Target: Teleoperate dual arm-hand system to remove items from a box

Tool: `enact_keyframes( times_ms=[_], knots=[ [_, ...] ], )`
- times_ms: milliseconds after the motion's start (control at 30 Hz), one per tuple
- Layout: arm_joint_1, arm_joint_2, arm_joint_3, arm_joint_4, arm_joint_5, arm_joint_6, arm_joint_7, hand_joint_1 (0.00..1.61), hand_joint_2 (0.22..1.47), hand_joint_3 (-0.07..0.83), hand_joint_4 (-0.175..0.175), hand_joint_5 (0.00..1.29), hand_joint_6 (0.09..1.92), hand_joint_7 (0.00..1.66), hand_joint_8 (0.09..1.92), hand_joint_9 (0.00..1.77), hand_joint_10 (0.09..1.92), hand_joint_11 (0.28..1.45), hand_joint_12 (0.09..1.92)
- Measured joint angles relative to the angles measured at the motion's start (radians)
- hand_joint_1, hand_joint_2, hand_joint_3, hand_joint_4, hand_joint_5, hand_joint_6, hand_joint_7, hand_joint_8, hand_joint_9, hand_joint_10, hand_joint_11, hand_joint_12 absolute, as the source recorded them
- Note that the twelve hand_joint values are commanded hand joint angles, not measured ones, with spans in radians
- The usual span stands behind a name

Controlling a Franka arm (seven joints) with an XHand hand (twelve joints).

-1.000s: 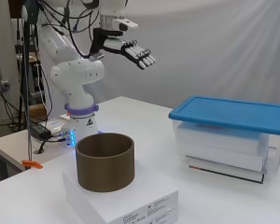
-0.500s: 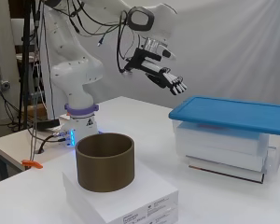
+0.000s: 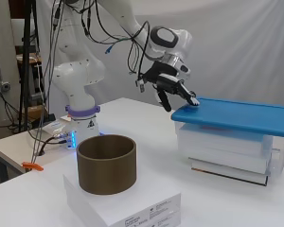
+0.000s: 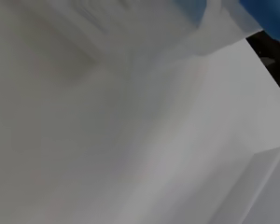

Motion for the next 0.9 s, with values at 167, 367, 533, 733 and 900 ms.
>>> enact_keyframes(
  times_ms=[167, 367, 533, 733, 900],
  knots=[
    [-0.005, 0.045, 0.020, 0.067, -0.027, -0.043, 0.094, 0.30, 0.99, -0.002, -0.080, 0.09, 0.09, 0.19, 0.09, 0.26, 0.09, 0.39, 0.09],
    [-0.011, 0.105, -0.024, 0.151, 0.005, -0.089, 0.070, 0.27, 1.00, 0.001, -0.110, 0.09, 0.09, 0.21, 0.09, 0.27, 0.09, 0.39, 0.09],
    [-0.005, 0.118, -0.053, 0.098, 0.014, -0.032, 0.011, 0.34, 1.04, 0.006, -0.103, 0.18, 0.09, 0.24, 0.09, 0.32, 0.09, 0.41, 0.09],
    [0.032, 0.012, -0.241, -0.018, 0.200, 0.402, -0.447, 1.11, 1.17, 0.006, -0.120, 0.61, 1.22, 0.75, 0.69, 0.82, 0.71, 0.63, 0.09],
    [0.063, -0.050, -0.417, -0.136, 0.465, 0.674, -0.997, 0.95, 1.29, 0.001, 0.028, 0.64, 1.50, 0.82, 0.24, 0.92, 0.09, 0.62, 0.09]
  ],
)
